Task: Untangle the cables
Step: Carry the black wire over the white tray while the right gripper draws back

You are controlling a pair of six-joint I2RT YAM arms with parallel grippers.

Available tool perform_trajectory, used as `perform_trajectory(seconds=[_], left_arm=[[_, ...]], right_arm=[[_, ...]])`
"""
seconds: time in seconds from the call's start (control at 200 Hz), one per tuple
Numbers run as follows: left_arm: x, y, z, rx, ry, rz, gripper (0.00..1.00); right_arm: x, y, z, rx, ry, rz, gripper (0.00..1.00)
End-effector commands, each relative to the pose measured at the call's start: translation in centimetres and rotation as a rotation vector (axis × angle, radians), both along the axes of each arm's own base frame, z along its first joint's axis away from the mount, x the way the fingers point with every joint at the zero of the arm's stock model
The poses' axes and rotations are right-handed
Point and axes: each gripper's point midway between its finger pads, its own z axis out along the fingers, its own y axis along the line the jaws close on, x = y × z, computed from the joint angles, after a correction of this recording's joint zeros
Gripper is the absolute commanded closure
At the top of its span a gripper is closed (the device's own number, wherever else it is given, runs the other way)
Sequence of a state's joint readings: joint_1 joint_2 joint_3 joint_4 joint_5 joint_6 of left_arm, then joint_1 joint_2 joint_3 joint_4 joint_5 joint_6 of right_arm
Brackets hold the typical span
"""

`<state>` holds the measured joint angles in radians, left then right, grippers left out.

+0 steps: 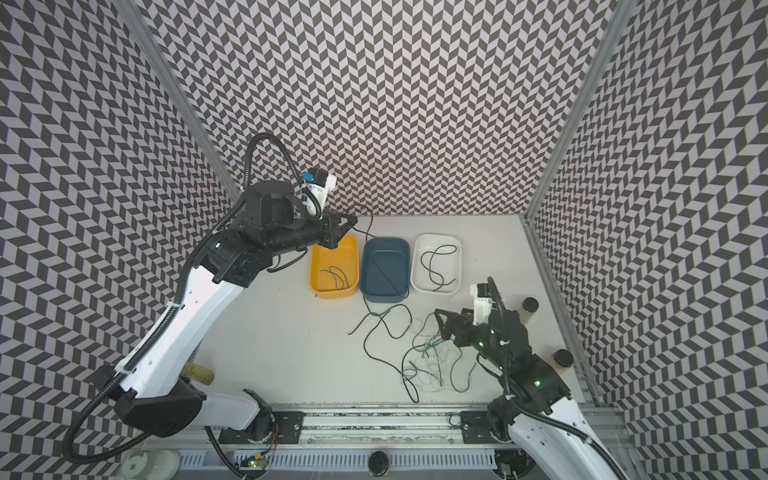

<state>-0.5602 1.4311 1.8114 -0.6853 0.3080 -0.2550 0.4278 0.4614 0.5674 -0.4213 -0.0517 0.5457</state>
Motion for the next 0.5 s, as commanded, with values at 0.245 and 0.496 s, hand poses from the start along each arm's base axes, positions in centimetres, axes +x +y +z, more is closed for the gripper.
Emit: perform_trajectory(seconds=[0.245,0.496], left_arm=[[4.5,-4.5,0.0,-0.034,-0.050,-0.070,1.00],[8.3,-8.1,-4.4,0.035,-0.022,-0.076,1.00]], right_arm=[[-2.5,-3.8,1.7,-0.072,-0.063,-0.121,0.05],[-3.9,-4.4,2.6,-0.051,-0.101,-0.121,0.04]])
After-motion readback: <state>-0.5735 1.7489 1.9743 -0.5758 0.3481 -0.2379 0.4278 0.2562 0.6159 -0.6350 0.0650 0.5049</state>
